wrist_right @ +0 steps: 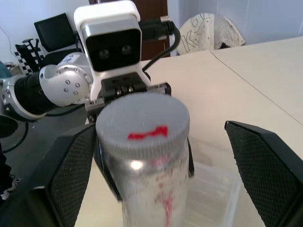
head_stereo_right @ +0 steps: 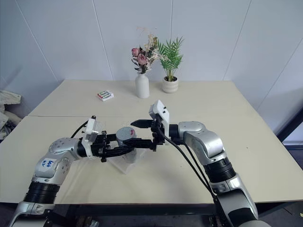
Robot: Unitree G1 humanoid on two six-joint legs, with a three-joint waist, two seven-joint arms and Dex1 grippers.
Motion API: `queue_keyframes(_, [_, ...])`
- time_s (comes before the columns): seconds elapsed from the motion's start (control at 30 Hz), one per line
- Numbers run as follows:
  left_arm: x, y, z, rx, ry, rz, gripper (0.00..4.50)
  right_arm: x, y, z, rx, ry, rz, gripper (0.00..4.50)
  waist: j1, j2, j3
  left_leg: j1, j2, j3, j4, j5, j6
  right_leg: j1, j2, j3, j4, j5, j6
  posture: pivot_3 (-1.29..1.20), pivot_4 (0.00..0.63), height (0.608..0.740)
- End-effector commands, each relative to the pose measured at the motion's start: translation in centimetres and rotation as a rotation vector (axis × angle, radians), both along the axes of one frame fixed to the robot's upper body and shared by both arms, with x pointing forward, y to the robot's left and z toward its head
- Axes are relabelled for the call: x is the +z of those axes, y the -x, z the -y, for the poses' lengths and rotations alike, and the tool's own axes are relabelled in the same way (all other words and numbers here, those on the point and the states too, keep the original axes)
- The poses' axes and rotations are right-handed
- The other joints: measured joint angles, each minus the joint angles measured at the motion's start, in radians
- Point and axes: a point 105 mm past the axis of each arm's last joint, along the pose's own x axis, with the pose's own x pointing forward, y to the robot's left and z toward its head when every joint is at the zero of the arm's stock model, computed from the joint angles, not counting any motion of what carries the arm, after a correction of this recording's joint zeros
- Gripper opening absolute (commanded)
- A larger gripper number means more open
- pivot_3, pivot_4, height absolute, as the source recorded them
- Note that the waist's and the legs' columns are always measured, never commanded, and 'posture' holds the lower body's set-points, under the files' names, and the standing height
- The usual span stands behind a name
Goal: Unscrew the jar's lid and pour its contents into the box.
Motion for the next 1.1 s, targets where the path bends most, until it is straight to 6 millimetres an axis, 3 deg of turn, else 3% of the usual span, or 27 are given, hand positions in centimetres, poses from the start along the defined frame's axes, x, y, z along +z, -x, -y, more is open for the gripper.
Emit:
queue_keyframes(0.03, [1.1, 1.1, 0.6, -0.080, 0.003, 0.066, 2.20, 1.3, -2.5, 3.6, -0.180, -0.053, 0.024, 4.49, 0.001, 0.000, 0.000, 0.000, 0.000, 0.000, 0.000, 0.000, 0.000, 0.000, 0.000, 0.000, 0.000, 0.000, 0.000, 0.00, 0.150, 0.740])
queue_keyframes(0.37, [1.1, 1.1, 0.6, -0.081, 0.002, 0.067, 2.20, 1.2, -3.6, 6.6, -0.251, -0.051, 0.006, 4.49, -0.001, 0.000, 0.000, 0.000, 0.000, 0.000, -0.001, 0.000, 0.001, 0.000, 0.000, 0.000, -0.001, 0.000, 0.000, 0.00, 0.150, 0.740])
queue_keyframes(0.53, [1.1, 1.1, 0.5, -0.078, 0.001, 0.066, 2.20, 1.5, -2.9, 7.0, -0.215, -0.061, -0.001, 4.49, 0.001, 0.000, 0.000, 0.000, 0.000, 0.000, 0.000, 0.000, 0.000, 0.000, 0.000, 0.000, -0.001, 0.000, 0.000, 0.00, 0.150, 0.740])
queue_keyframes(0.7, [1.0, 1.2, 0.5, -0.078, -0.003, 0.064, 2.20, 4.1, 0.3, 4.6, -0.041, -0.198, -0.029, 4.49, -0.003, 0.000, 0.000, -0.001, 0.000, 0.000, 0.000, 0.000, 0.000, 0.000, 0.000, 0.000, -0.001, 0.000, 0.000, 0.00, 0.150, 0.740])
queue_keyframes(0.93, [1.1, 1.3, 0.6, -0.084, -0.001, 0.066, 2.20, 3.5, 2.1, 1.2, 0.023, -0.150, -0.005, 4.49, 0.001, 0.000, 0.000, 0.000, 0.000, 0.000, 0.001, 0.000, 0.000, 0.000, 0.000, 0.000, 0.000, 0.000, 0.000, 0.00, 0.150, 0.740])
queue_keyframes(1.1, [1.1, 1.3, 0.8, -0.090, 0.000, 0.065, 2.20, 2.5, 1.8, -0.8, 0.010, -0.068, 0.056, 4.49, 0.001, 0.000, 0.000, 0.000, 0.000, 0.000, 0.001, 0.000, 0.000, 0.000, 0.000, 0.000, 0.000, 0.000, 0.000, 0.00, 0.150, 0.740])
